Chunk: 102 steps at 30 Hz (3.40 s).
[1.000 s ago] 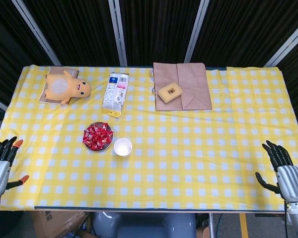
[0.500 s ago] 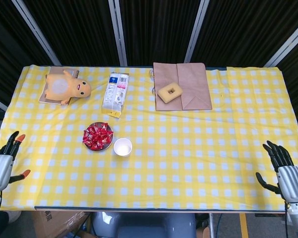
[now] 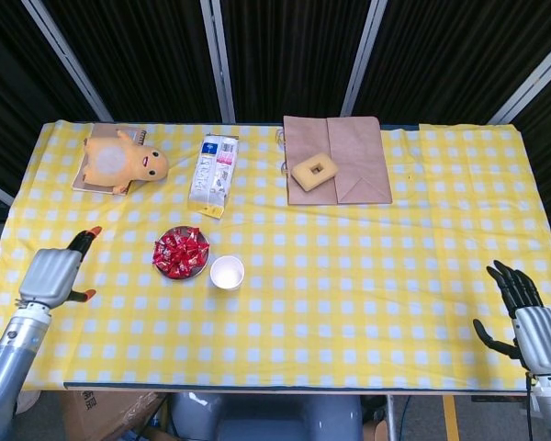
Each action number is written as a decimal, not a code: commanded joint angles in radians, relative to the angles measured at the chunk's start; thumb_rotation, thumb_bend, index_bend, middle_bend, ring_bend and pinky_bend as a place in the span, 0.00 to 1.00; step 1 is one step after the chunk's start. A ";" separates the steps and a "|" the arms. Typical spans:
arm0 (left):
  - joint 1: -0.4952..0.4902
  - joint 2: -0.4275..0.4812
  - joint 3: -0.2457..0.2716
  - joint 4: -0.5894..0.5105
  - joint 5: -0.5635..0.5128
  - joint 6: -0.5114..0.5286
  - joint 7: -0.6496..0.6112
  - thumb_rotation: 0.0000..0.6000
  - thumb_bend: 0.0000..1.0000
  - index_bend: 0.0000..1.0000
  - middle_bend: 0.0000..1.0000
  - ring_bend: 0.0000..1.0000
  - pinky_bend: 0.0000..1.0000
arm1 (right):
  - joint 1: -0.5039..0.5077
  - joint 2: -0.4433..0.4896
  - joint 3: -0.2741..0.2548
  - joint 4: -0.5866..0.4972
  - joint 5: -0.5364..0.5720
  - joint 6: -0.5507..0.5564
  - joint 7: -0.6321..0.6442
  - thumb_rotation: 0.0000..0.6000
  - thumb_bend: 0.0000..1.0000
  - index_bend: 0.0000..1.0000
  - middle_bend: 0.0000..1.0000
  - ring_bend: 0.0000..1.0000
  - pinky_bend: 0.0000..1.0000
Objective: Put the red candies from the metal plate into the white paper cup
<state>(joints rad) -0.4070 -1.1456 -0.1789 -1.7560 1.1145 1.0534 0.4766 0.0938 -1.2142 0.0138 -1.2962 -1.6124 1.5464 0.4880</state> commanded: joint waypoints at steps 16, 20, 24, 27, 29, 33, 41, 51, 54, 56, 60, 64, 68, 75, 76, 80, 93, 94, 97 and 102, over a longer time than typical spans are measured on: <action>-0.322 -0.242 -0.019 0.104 -0.430 -0.070 0.359 1.00 0.16 0.22 0.19 0.89 0.89 | 0.003 0.020 0.003 -0.011 0.008 -0.008 0.067 1.00 0.42 0.00 0.00 0.00 0.00; -0.362 -0.299 -0.019 0.160 -0.474 -0.058 0.377 1.00 0.16 0.21 0.19 0.89 0.89 | 0.004 0.023 0.001 -0.014 0.003 -0.008 0.075 1.00 0.42 0.00 0.00 0.00 0.00; -0.394 -0.333 -0.013 0.198 -0.505 -0.060 0.400 1.00 0.16 0.20 0.18 0.89 0.89 | 0.005 0.025 0.000 -0.017 0.002 -0.011 0.079 1.00 0.42 0.00 0.00 0.00 0.00; -0.415 -0.352 -0.010 0.216 -0.540 -0.059 0.413 1.00 0.16 0.19 0.18 0.90 0.89 | 0.005 0.025 0.000 -0.017 0.002 -0.010 0.083 1.00 0.42 0.00 0.00 0.00 0.00; -0.425 -0.363 -0.004 0.229 -0.554 -0.058 0.418 1.00 0.16 0.19 0.18 0.90 0.89 | 0.005 0.026 0.001 -0.018 0.003 -0.010 0.086 1.00 0.42 0.00 0.00 0.00 0.00; -0.437 -0.384 0.005 0.257 -0.571 -0.054 0.416 1.00 0.16 0.20 0.18 0.90 0.89 | 0.005 0.027 0.002 -0.019 0.004 -0.009 0.089 1.00 0.42 0.00 0.00 0.00 0.00; -0.465 -0.407 0.015 0.301 -0.619 -0.066 0.419 1.00 0.16 0.21 0.18 0.90 0.89 | 0.005 0.027 0.002 -0.021 0.003 -0.008 0.090 1.00 0.42 0.00 0.00 0.00 0.00; -0.490 -0.441 0.026 0.346 -0.636 -0.074 0.412 1.00 0.16 0.23 0.19 0.90 0.89 | 0.006 0.028 0.002 -0.023 0.005 -0.011 0.093 1.00 0.42 0.00 0.00 0.00 0.00; -0.496 -0.452 0.030 0.358 -0.643 -0.076 0.411 1.00 0.16 0.23 0.20 0.90 0.89 | 0.006 0.029 0.002 -0.024 0.005 -0.011 0.092 1.00 0.42 0.00 0.00 0.00 0.00; -0.499 -0.457 0.034 0.364 -0.644 -0.076 0.413 1.00 0.16 0.24 0.21 0.90 0.89 | 0.005 0.029 0.003 -0.024 0.005 -0.010 0.093 1.00 0.42 0.00 0.00 0.00 0.00; -0.503 -0.466 0.037 0.372 -0.646 -0.073 0.412 1.00 0.19 0.25 0.22 0.90 0.89 | 0.006 0.029 0.002 -0.024 0.005 -0.012 0.094 1.00 0.42 0.00 0.00 0.00 0.00; -0.506 -0.469 0.041 0.376 -0.636 -0.064 0.409 1.00 0.19 0.25 0.23 0.90 0.89 | 0.006 0.030 0.002 -0.025 0.004 -0.012 0.095 1.00 0.42 0.00 0.00 0.00 0.00; -0.512 -0.463 0.038 0.368 -0.627 -0.055 0.408 1.00 0.19 0.29 0.26 0.90 0.90 | 0.006 0.029 0.002 -0.025 0.003 -0.011 0.094 1.00 0.42 0.00 0.00 0.00 0.00; -0.515 -0.476 0.057 0.380 -0.611 -0.039 0.421 1.00 0.19 0.35 0.34 0.90 0.90 | 0.007 0.029 0.002 -0.026 0.003 -0.011 0.093 1.00 0.42 0.00 0.00 0.00 0.00; -0.514 -0.478 0.059 0.380 -0.609 -0.035 0.422 1.00 0.19 0.35 0.34 0.90 0.90 | 0.007 0.029 0.002 -0.026 0.003 -0.011 0.093 1.00 0.42 0.00 0.00 0.00 0.00; -0.520 -0.471 0.052 0.369 -0.606 -0.019 0.433 1.00 0.19 0.34 0.34 0.90 0.90 | 0.006 0.029 0.002 -0.026 0.002 -0.010 0.093 1.00 0.42 0.00 0.00 0.00 0.00; -0.529 -0.445 0.043 0.317 -0.616 -0.001 0.451 1.00 0.19 0.34 0.34 0.90 0.90 | 0.005 0.029 0.002 -0.028 -0.001 -0.004 0.093 1.00 0.42 0.00 0.00 0.00 0.00; -0.529 -0.448 0.046 0.318 -0.621 -0.003 0.453 1.00 0.19 0.34 0.34 0.90 0.90 | 0.005 0.029 0.002 -0.028 0.000 -0.004 0.094 1.00 0.42 0.00 0.00 0.00 0.00; -0.529 -0.468 0.054 0.335 -0.631 -0.006 0.457 1.00 0.19 0.35 0.35 0.90 0.90 | 0.004 0.030 0.002 -0.028 0.001 -0.003 0.095 1.00 0.42 0.00 0.00 0.00 0.00; -0.535 -0.487 0.050 0.353 -0.633 -0.004 0.461 1.00 0.19 0.36 0.36 0.90 0.90 | 0.005 0.030 0.002 -0.028 -0.002 -0.002 0.097 1.00 0.42 0.00 0.00 0.00 0.00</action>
<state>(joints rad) -0.9407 -1.6312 -0.1278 -1.4046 0.4826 1.0493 0.9366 0.0981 -1.1841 0.0157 -1.3243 -1.6140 1.5448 0.5845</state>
